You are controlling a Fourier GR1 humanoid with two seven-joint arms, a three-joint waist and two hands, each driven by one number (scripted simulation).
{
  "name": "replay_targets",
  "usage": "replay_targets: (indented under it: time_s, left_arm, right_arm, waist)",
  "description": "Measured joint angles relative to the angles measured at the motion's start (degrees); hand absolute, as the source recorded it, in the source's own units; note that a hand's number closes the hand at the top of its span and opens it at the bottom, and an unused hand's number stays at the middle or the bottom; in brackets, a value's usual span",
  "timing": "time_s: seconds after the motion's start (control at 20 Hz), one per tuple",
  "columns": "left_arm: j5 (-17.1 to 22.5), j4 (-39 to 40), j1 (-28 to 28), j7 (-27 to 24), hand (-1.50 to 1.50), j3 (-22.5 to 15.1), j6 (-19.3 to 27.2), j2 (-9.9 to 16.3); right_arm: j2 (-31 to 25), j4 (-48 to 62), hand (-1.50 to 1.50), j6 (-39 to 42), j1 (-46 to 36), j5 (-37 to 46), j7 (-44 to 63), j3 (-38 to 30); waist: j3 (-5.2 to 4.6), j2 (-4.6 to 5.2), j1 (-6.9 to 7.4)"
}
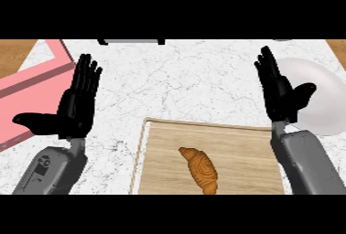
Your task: Pick the croissant from the tray and place it in the plate
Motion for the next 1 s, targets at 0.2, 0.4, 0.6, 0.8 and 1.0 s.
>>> replay_targets:
  time_s: [0.2, 0.4, 0.6, 0.8, 1.0]
  left_arm:
    - [-0.2, 2.41, 4.56, 3.52, 0.0, -2.03, -1.17, 0.86]
    - [0.42, 6.77, 9.48, 8.42, 0.0, -4.59, -2.79, 1.63]
    - [1.02, 6.28, 13.24, 11.11, 0.0, -5.82, -4.49, 2.03]
    - [1.24, 5.1, 14.64, 12.44, 0.0, -5.21, -5.95, 2.8]
    - [0.59, 4.04, 15.22, 13.79, 0.0, -4.83, -6.42, 2.43]
  right_arm:
    - [-1.94, -3.03, 1.5, 5.44, -5.11, 0.6, 1.08, 2.9]
    - [-9.51, -5.89, 1.5, 10.82, -11.5, 7.59, 1.23, 7.33]
    - [-10.31, -8.18, -1.5, 7.86, -9.93, 12.15, -0.95, 7.11]
    - [-11.2, -13.84, -1.5, 10.6, -3.82, 10.32, -5.66, 5.95]
    - [-13.54, -19.67, -1.5, 14.36, -1.05, 10.64, -4.21, 5.31]
  waist:
    - [-0.39, 0.23, 0.65]
    - [-1.05, 0.13, 0.74]
    - [-0.72, 0.16, 0.18]
    - [-0.51, 0.11, -0.32]
    - [-0.42, 0.06, -0.41]
